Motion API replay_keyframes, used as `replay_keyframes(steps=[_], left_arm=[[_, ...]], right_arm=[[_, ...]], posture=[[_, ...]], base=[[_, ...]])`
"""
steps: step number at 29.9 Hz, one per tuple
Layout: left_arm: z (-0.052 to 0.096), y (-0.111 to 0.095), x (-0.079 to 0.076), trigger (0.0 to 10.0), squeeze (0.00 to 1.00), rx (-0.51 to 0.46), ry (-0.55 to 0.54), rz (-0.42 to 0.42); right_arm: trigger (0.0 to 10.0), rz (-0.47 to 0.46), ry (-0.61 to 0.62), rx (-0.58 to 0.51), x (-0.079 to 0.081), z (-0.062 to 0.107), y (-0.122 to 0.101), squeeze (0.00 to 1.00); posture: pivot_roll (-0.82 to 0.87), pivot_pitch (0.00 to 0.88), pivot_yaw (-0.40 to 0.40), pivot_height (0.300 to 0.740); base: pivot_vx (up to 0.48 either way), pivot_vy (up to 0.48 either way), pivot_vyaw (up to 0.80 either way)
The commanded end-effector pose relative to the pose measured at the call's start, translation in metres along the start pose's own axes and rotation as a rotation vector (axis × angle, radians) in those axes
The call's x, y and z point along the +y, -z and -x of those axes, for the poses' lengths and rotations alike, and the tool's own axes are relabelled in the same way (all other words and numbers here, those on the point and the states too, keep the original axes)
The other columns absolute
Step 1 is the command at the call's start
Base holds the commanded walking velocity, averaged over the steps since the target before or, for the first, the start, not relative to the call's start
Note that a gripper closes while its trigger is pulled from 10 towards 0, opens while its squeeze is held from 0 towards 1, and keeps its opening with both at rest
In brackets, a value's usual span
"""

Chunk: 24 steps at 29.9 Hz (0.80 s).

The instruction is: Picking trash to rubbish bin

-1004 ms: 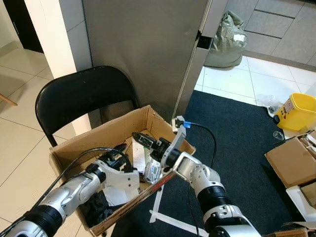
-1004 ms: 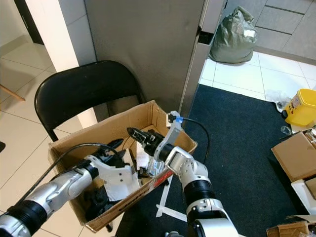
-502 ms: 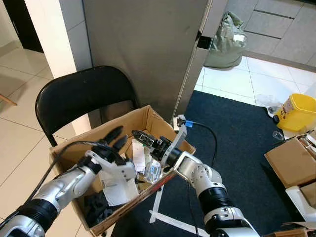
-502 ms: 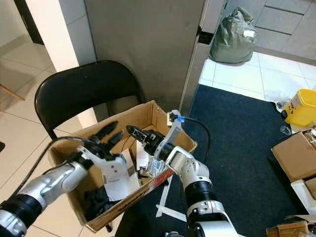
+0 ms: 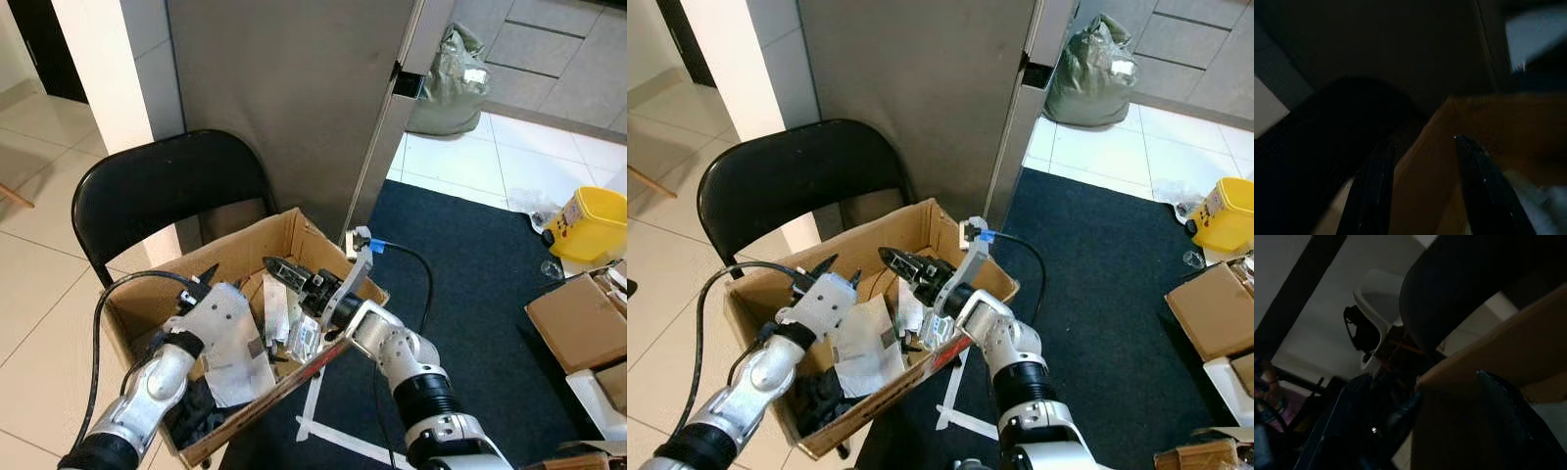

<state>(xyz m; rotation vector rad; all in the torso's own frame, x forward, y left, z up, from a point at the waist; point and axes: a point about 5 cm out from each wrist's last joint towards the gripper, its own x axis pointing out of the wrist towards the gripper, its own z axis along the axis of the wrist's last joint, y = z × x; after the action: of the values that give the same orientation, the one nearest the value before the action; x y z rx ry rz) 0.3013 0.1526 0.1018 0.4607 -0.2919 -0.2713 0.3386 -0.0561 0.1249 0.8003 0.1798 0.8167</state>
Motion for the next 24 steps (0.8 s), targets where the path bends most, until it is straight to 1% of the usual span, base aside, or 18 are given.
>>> replay_keyframes(steps=[1, 3, 5, 7, 9, 10, 12, 13, 14, 16, 17, 18, 19, 20, 21, 22, 23, 24], left_arm=[[-0.001, -0.005, -0.007, 10.0, 0.0, -0.014, 0.024, 0.146], [-0.004, -0.008, -0.01, 10.0, 0.0, -0.015, 0.066, 0.211], [-0.005, -0.008, -0.011, 10.0, 0.0, -0.012, 0.082, 0.226], [-0.007, -0.007, -0.011, 10.0, 0.0, 0.007, 0.097, 0.228], [-0.008, -0.005, -0.008, 10.0, 0.0, 0.019, 0.089, 0.173], [-0.008, -0.005, -0.008, 10.0, 0.0, 0.019, 0.089, 0.173], [-0.007, -0.004, -0.006, 10.0, 0.0, 0.027, 0.075, 0.139], [-0.003, -0.004, -0.005, 10.0, 0.0, 0.03, 0.07, 0.16], [-0.002, -0.004, -0.005, 10.0, 0.0, 0.03, 0.069, 0.167], [0.001, -0.003, -0.004, 10.0, 0.0, 0.051, 0.038, 0.196], [0.004, -0.004, -0.004, 10.0, 0.0, 0.056, 0.016, 0.221], [0.004, -0.004, -0.004, 10.0, 0.0, 0.056, 0.016, 0.221], [0.008, -0.007, -0.003, 10.0, 0.0, 0.056, -0.018, 0.257], [0.01, -0.009, -0.002, 10.0, 0.0, 0.057, -0.041, 0.27], [0.01, -0.009, -0.002, 10.0, 0.0, 0.057, -0.041, 0.27], [0.013, -0.01, 0.0, 10.0, 0.0, 0.062, -0.074, 0.271], [0.015, -0.011, 0.002, 10.0, 0.0, 0.067, -0.111, 0.279], [0.021, -0.007, 0.011, 10.0, 0.0, 0.14, -0.225, 0.289]], right_arm=[[10.0, -0.017, -0.027, -0.03, 0.01, -0.006, 0.012, 0.0], [10.0, -0.013, -0.029, -0.035, 0.01, -0.006, 0.012, 0.0], [10.0, -0.012, -0.029, -0.036, 0.01, -0.007, 0.012, 0.0], [10.0, -0.003, -0.026, -0.037, 0.01, -0.007, 0.011, 0.0], [10.0, 0.046, -0.016, -0.028, 0.009, -0.006, 0.011, 0.0], [10.0, 0.046, -0.016, -0.028, 0.009, -0.006, 0.011, 0.0], [10.0, 0.119, 0.019, -0.022, 0.006, -0.004, 0.01, 0.0], [10.0, 0.245, 0.088, -0.032, 0.001, -0.002, 0.006, 0.0], [10.0, 0.276, 0.103, -0.036, 0.0, -0.001, 0.005, 0.0], [10.0, 0.376, 0.16, -0.076, -0.003, 0.002, -0.003, 0.0], [10.0, 0.445, 0.219, -0.126, -0.006, 0.006, -0.012, 0.0], [10.0, 0.445, 0.219, -0.126, -0.006, 0.006, -0.012, 0.0], [10.0, 0.515, 0.309, -0.207, -0.011, 0.013, -0.027, 0.0], [10.0, 0.526, 0.349, -0.245, -0.013, 0.018, -0.034, 0.0], [10.0, 0.526, 0.349, -0.245, -0.013, 0.018, -0.034, 0.0], [10.0, 0.544, 0.388, -0.271, -0.017, 0.024, -0.04, 0.0], [10.0, 0.578, 0.418, -0.283, -0.02, 0.029, -0.044, 0.0], [10.0, 0.633, 0.488, -0.258, -0.031, 0.044, -0.049, 0.0]], posture=[[0.05, 0.134, -0.109, 0.74], [0.05, 0.133, -0.106, 0.74], [0.05, 0.133, -0.104, 0.74], [0.04, 0.133, -0.103, 0.74], [0.05, 0.132, -0.097, 0.74], [0.05, 0.132, -0.097, 0.74], [0.05, 0.132, -0.097, 0.74], [0.04, 0.132, -0.097, 0.74], [0.04, 0.132, -0.097, 0.74], [0.04, 0.135, -0.098, 0.74], [0.03, 0.134, -0.099, 0.74], [0.03, 0.134, -0.099, 0.74], [0.03, 0.136, -0.098, 0.74], [0.03, 0.137, -0.098, 0.74], [0.03, 0.137, -0.098, 0.74], [0.03, 0.139, -0.097, 0.74], [0.03, 0.139, -0.097, 0.74], [0.03, 0.14, -0.097, 0.74]], base=[[0.0, 0.0, 0.0], [0.0, 0.0, 0.0], [0.0, 0.0, 0.0], [0.0, 0.0, 0.0], [0.0, 0.0, 0.0], [0.0, 0.0, 0.0], [0.0, 0.0, 0.0], [0.0, 0.0, 0.0], [0.0, 0.0, 0.0], [0.0, 0.0, 0.0], [0.0, 0.0, 0.0], [0.0, 0.0, 0.0], [0.0, 0.0, 0.0], [0.0, 0.0, 0.0], [0.0, 0.0, 0.0], [0.0, 0.0, 0.0], [0.0, 0.0, 0.0], [0.0, 0.0, 0.0]])
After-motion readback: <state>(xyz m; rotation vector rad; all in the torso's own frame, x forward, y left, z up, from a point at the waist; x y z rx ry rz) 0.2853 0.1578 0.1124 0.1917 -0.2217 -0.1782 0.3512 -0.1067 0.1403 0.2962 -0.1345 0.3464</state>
